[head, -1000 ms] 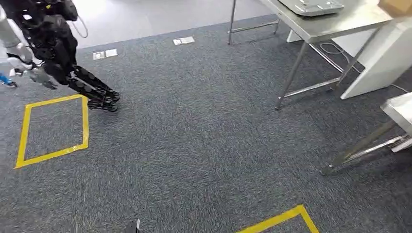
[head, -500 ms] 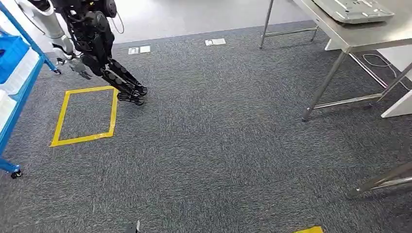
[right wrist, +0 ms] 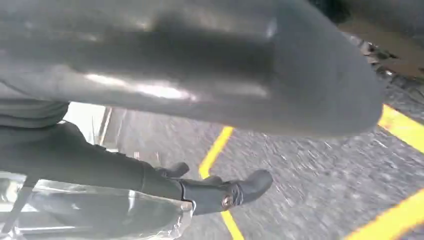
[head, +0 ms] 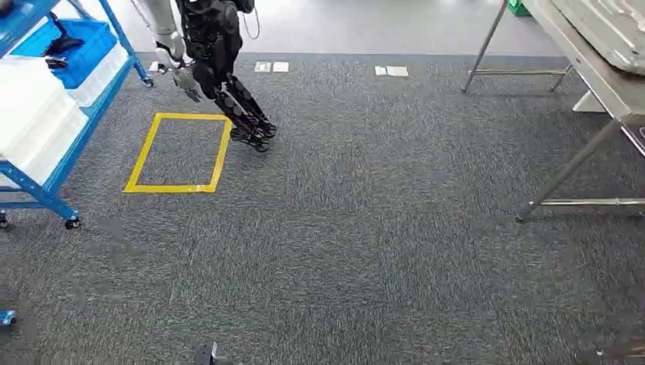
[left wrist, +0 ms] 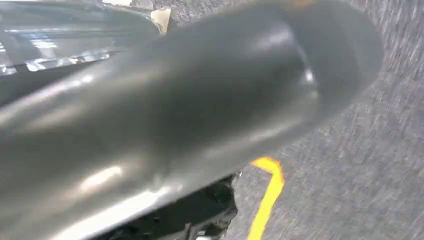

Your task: Take the parts from the cabinet and place them on the table.

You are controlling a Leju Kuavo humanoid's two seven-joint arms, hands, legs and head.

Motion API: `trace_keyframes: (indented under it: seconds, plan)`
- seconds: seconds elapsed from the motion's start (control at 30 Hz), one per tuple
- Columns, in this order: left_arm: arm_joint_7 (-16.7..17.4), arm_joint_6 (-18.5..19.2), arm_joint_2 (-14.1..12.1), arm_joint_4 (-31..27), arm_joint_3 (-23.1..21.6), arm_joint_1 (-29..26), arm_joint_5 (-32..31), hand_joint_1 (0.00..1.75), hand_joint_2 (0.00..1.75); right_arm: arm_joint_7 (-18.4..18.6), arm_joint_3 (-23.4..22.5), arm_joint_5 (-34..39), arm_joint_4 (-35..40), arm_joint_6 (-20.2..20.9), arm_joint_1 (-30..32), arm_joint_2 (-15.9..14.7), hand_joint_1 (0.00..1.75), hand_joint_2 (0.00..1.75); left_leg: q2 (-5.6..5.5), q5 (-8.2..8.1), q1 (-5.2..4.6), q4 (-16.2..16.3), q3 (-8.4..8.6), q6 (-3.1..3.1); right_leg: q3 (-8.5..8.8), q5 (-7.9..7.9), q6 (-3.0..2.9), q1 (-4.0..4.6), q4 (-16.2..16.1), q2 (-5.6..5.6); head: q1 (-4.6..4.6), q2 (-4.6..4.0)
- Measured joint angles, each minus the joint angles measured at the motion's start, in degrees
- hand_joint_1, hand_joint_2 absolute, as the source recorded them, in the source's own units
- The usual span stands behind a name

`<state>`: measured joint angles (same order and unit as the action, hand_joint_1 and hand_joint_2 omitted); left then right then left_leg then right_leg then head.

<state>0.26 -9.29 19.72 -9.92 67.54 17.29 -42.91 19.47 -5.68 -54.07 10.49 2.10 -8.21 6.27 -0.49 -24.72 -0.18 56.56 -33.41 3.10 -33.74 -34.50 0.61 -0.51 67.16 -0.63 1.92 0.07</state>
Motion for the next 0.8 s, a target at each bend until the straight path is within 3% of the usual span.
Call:
trace_keyframes:
  seconds: [0.03, 0.07, 0.1, 0.13, 0.2, 0.23, 0.27, 0.37, 0.4, 0.43, 0.47, 0.53, 0.57, 0.6, 0.63, 0.7, 0.73, 0.77, 0.8]
  plan:
    - [0.0, 0.0, 0.0, 0.0, 0.0, 0.0, 0.0, 0.0, 0.0, 0.0, 0.0, 0.0, 0.0, 0.0, 0.1, 0.0, 0.0, 0.0, -0.95, 0.01, -0.01, 0.0, -0.04, 0.02, -2.52, -1.74, -0.05, -0.07, 4.9, 0.34, 0.0, 0.02]
    - [0.0, 0.0, 0.0, 0.0, 0.0, -0.1, 0.0, 0.0, 0.0, 0.0, 0.0, 0.0, 0.0, 0.0, 0.2, -0.1, 0.0, 0.0, -1.9, 0.01, 0.0, 0.0, -0.06, 0.02, -4.4, -2.36, 0.19, -0.13, 8.2, 0.42, 0.0, 0.02]
    - [0.0, 0.0, 0.0, 0.0, 0.0, -0.2, 0.0, 0.0, 0.0, 0.0, 0.0, 0.0, 0.0, 0.1, 0.3, -0.1, 0.0, 0.0, -2.81, 0.02, 0.05, 0.0, -0.04, 0.0, -4.99, -1.97, 0.6, -0.27, 8.7, 0.43, -0.09, 0.02]
    - [0.0, 0.0, 0.0, 0.0, 0.0, -0.3, 0.0, 0.0, 0.0, 0.0, 0.0, 0.0, 0.0, 0.1, 0.3, -0.2, 0.0, 0.0, -3.68, 0.02, 0.17, 0.1, -0.02, -0.08, -4.37, -0.56, 1.24, -0.49, 6.6, 0.45, -0.07, 0.02]
    - [0.0, 0.0, 0.0, 0.0, 0.0, -0.3, -0.2, 0.0, 0.0, 0.0, 0.0, 0.0, 0.0, 0.1, 0.2, -0.3, 0.0, 0.0, -5.51, -0.12, 0.5, 0.5, 0.05, -0.54, -0.11, 4.28, 2.85, -1.24, -3.4, 1.51, -0.07, 0.0]
    - [0.0, 0.0, 0.0, 0.0, 0.0, -0.2, -0.3, 0.0, 0.0, 0.0, -0.1, 0.1, 0.0, 0.2, 0.2, -0.3, 0.0, 0.0, -6.14, -0.36, 0.53, 0.9, -0.25, -1.03, 1.69, 5.76, 3.38, -1.86, -7.6, 4.12, -0.15, 0.0]
    - [0.0, 0.0, 0.0, 0.0, 0.0, -0.2, -0.4, 0.0, 0.0, 0.0, -0.1, 0.2, 0.0, 0.2, 0.2, -0.2, 0.0, 0.0, -6.87, -0.78, 0.22, 1.9, -0.64, -1.62, 1.82, 5.67, 2.53, -1.57, -8.2, 4.62, -0.44, 0.02]
    - [0.0, 0.2, -0.1, 0.0, 0.0, -0.4, -0.4, 0.0, 0.0, 0.0, -0.2, 0.3, 0.0, 0.2, -0.3, -0.2, 0.0, 0.0, -7.97, -0.36, 0.77, 1.3, -1.0, -2.52, 2.15, 5.93, 0.9, -0.83, -8.0, 3.1, -0.11, 0.02]
    - [0.0, 0.2, -0.2, 0.0, 0.0, -0.3, -0.4, 0.0, 0.0, 0.0, -0.2, 0.4, 0.0, 0.2, -0.4, -0.2, 0.0, 0.0, -8.52, -0.45, 0.87, 1.5, -1.14, -2.68, 2.15, 6.18, 0.5, -1.31, -8.3, 2.4, -0.04, 0.02]
    - [0.0, 0.2, -0.1, 0.0, 0.0, -0.3, -0.5, 0.0, 0.0, 0.0, -0.2, 0.4, 0.0, 0.2, -0.4, -0.2, 0.0, 0.0, -5.39, -1.27, 0.61, 2.6, -1.52, -2.79, 2.27, 6.2, 0.3, -1.16, -8.3, 1.79, 0.0, 0.02]
    - [0.0, 0.2, -0.1, 0.0, 0.0, -0.2, -0.5, 0.0, 0.0, 0.0, -0.2, 0.4, 0.0, 0.2, -0.4, -0.2, 0.0, 0.0, -2.52, -3.03, 0.54, 5.4, -2.78, -3.04, 2.31, 6.14, -0.24, -1.06, -8.3, 1.19, 0.68, 0.0]
    - [-0.1, 0.2, -0.1, 0.0, 0.0, 0.0, -0.8, 0.0, 0.0, 0.0, -0.3, 0.4, 0.0, 0.2, -0.2, -0.2, 0.0, 0.0, -0.33, -7.32, 0.67, 14.3, -7.32, -3.33, 2.35, 5.89, -0.6, -0.51, -8.3, -0.46, 0.81, 0.0]
    - [-0.1, 0.2, -0.1, 0.0, 0.0, -0.1, -0.8, 0.0, 0.0, 0.0, -0.3, 0.4, 0.0, 0.2, -0.1, -0.3, 0.0, 0.0, 0.01, -8.59, 0.67, 18.2, -9.38, -3.34, 2.32, 5.79, -0.75, -0.32, -8.3, -1.41, 0.83, 0.02]
    - [-0.1, 0.2, -0.2, 0.0, 0.0, -0.1, -0.8, 0.0, 0.0, 0.0, -0.3, 0.4, 0.0, 0.2, -0.1, -0.4, 0.0, 0.0, 0.16, -8.47, 0.67, 19.6, -10.17, -3.26, 2.33, 5.71, -0.85, -0.17, -8.3, -2.18, 0.83, 0.02]
    - [-0.1, 0.2, -0.2, 0.0, 0.0, -0.1, -0.8, 0.0, 0.0, 0.0, -0.3, 0.4, 0.0, 0.2, -0.1, -0.4, 0.0, 0.0, 0.25, -7.03, 0.64, 18.0, -9.48, -3.01, 2.41, 5.63, -0.93, 0.0, -8.3, -2.95, 0.83, 0.0]
    - [-0.1, 0.2, -0.2, 0.0, 0.0, -0.1, -0.9, 0.0, 0.0, 0.0, -0.3, 0.4, 0.0, 0.2, -0.3, -0.3, 0.0, 0.0, 1.09, -2.65, 0.3, 9.6, -4.9, -2.16, 2.77, 5.43, -1.17, 0.17, -8.3, -4.3, 0.83, 0.02]
    - [0.0, 0.2, -0.2, 0.0, -0.1, 0.0, -0.9, 0.0, 0.0, 0.0, -0.3, 0.4, 0.0, 0.2, -0.3, -0.2, 0.0, 0.0, 3.78, -0.8, -0.3, 4.3, -1.76, -1.31, 3.03, 5.33, -1.24, 0.26, -8.3, -4.82, 0.83, 0.02]
    - [0.0, 0.2, -0.2, 0.0, -0.1, 0.1, -1.0, 0.0, 0.0, 0.0, -0.3, 0.4, 0.0, 0.2, -0.3, -0.2, 0.0, 0.0, 6.9, -1.54, -1.18, 2.4, -0.87, -0.79, 3.13, 5.03, -0.89, 0.6, -8.2, -5.3, 0.74, 0.02]
    - [0.0, 0.2, -0.2, 0.0, -0.1, 0.3, -1.0, 0.0, 0.0, 0.0, -0.3, 0.4, 0.0, 0.2, -0.3, -0.1, 0.0, 0.0, 6.04, -1.42, -1.25, 2.3, -1.05, -0.8, 3.12, 4.94, -0.7, 0.56, -8.3, -5.8, 0.66, 0.02]
